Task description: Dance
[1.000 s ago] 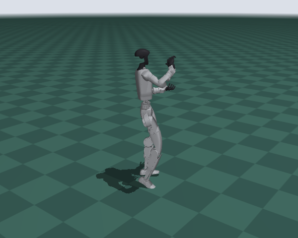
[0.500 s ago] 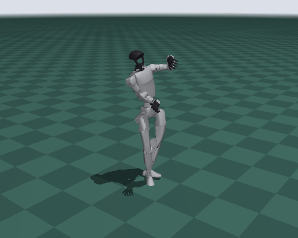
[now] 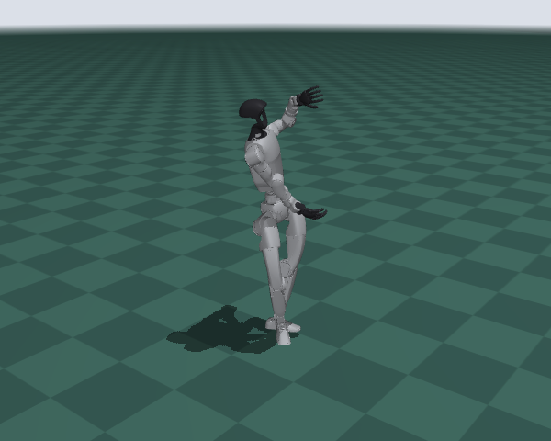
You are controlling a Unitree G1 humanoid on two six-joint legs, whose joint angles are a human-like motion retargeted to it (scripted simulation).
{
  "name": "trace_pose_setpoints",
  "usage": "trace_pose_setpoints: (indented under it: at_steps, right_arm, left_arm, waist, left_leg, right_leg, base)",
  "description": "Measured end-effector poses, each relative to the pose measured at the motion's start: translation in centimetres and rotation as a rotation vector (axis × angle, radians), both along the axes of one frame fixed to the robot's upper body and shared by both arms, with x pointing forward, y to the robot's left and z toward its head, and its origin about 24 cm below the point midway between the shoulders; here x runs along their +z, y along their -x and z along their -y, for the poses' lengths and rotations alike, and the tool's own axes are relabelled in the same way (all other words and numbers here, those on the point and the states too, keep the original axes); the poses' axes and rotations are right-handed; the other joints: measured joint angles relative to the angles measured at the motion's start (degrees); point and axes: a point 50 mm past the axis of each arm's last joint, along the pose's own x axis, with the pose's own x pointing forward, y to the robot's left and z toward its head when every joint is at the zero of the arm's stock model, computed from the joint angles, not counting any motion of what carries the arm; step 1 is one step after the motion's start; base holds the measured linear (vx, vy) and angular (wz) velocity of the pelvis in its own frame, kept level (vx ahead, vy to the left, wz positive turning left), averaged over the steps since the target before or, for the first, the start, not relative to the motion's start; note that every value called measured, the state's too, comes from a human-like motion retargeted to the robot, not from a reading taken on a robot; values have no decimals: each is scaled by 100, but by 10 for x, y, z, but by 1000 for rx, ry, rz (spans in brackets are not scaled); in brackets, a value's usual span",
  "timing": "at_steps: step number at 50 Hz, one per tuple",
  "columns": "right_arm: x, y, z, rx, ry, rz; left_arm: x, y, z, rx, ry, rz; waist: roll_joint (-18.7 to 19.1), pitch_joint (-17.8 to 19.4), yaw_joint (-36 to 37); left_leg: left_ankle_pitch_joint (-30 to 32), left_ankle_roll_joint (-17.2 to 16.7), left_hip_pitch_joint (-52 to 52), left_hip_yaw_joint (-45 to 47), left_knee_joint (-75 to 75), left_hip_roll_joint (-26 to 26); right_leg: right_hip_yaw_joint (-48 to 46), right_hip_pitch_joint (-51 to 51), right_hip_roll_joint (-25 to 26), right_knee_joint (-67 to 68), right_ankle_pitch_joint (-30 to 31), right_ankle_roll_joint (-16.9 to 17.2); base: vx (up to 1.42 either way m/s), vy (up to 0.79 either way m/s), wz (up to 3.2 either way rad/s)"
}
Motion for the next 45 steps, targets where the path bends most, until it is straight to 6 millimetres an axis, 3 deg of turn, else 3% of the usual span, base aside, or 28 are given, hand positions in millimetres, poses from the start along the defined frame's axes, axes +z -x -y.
trace_pose_setpoints:
  at_steps: [6,11,14,18,22,25,28,30,32,33,35,39,40,42,43,45]
  right_arm:
    - [2,-8,8,7,-51,23]
    - [-2,-2,6,13,-131,-53]
    - [-6,5,3,50,-179,-140]
    - [-11,16,2,99,-187,-242]
    - [-6,-5,19,80,-206,-137]
    - [10,-33,34,-20,-316,19]
    - [42,-76,51,-218,-532,248]
    - [71,-103,65,-358,-674,426]
    - [106,-126,86,-487,-758,604]
    - [125,-136,95,-540,-793,689]
    - [164,-151,114,-649,-849,843]
    - [245,-162,172,-932,-954,1145]
    - [265,-158,190,-1016,-980,1227]
    - [296,-144,229,-1158,-962,1396]
    - [309,-135,246,-1222,-932,1475]
    - [338,-111,283,-1303,-795,1642]
  left_arm:
    - [0,8,-9,-64,96,64]
    - [-15,15,-37,-124,379,155]
    - [-47,19,-60,-208,641,245]
    - [-112,5,-74,-386,1090,286]
    - [-167,-15,-63,-598,1494,372]
    - [-181,-17,-54,-797,1686,618]
    - [-179,-4,-75,-947,1879,911]
    - [-177,8,-96,-1073,2003,1090]
    - [-176,25,-119,-1246,2098,1209]
    - [-175,34,-131,-1353,2128,1244]
    - [-176,51,-149,-1608,2159,1227]
    - [-184,65,-168,-2074,2088,1050]
    - [-190,65,-171,2134,-2062,-1008]
    - [-207,59,-172,2094,-2070,-950]
    - [-215,55,-171,2055,-2092,-922]
    - [-240,43,-160,1929,-2130,-876]
  waist:
    - [-153,134,108]
    - [-375,396,-34]
    - [-562,529,-225]
    - [-908,588,-229]
    - [-1324,791,-32]
    - [-1608,950,-143]
    - [-1581,868,-473]
    - [-1436,630,-711]
    - [-1256,416,-1079]
    - [-1158,315,-1301]
    - [-970,92,-1699]
    - [-921,-173,-2334]
    - [-978,-202,-2413]
    - [-1149,-250,-2335]
    - [-1169,-220,-2203]
    - [-1289,15,-1943]
  left_leg:
    - [135,22,94,-593,-67,-172]
    - [254,60,238,-1110,-114,-399]
    - [311,73,229,-1404,-92,-552]
    - [324,26,82,-1701,-24,-766]
    - [262,16,7,-1973,74,-1072]
    - [237,15,40,-2251,112,-1310]
    - [260,16,21,-2374,147,-1149]
    - [266,-37,-113,-2288,183,-798]
    - [222,-137,-198,-2200,281,-373]
    - [193,-183,-234,-2170,339,-151]
    - [120,-272,-295,-2113,430,243]
    - [46,-494,-293,-2267,457,627]
    - [46,-523,-260,-2355,434,654]
    - [18,-705,-173,-2407,402,912]
    - [-17,-939,-115,-2429,402,1344]
    - [-50,-1050,139,-2488,394,1618]
  right_leg:
    - [-93,257,-36,-135,-344,81]
    - [92,498,-35,-382,-849,285]
    - [205,566,-92,-453,-1217,398]
    - [432,371,-292,-220,-1589,502]
    - [377,77,-803,481,-1549,455]
    - [786,-360,-1172,1274,-996,309]
    - [1730,-873,-1033,1793,-51,125]
    - [2562,-1115,-474,1703,284,342]
    - [3013,-1059,-117,1307,-147,838]
    - [3179,-993,18,1041,-293,904]
    - [3408,-855,184,389,-253,874]
    - [4249,-585,430,-917,-162,1207]
    - [4544,-503,461,-1180,-41,1309]
    - [4751,-171,664,-1692,-78,2157]
    - [4595,-36,1044,-1661,-381,2157]
    - [4262,265,1224,-1520,-1081,2157]
  base:
    - [-8,-11,91]
    - [-8,-15,96]
    - [-12,-16,101]
    - [-12,-19,78]
    - [-9,-25,74]
    - [-4,-25,74]
    - [-2,-24,36]
    - [2,-23,-12]
    - [7,-28,-14]
    - [11,-29,-9]
    - [11,-28,4]
    - [-3,-38,63]
    - [-5,-46,89]
    - [-6,-80,56]
    - [-11,-106,32]
    - [-14,-73,57]
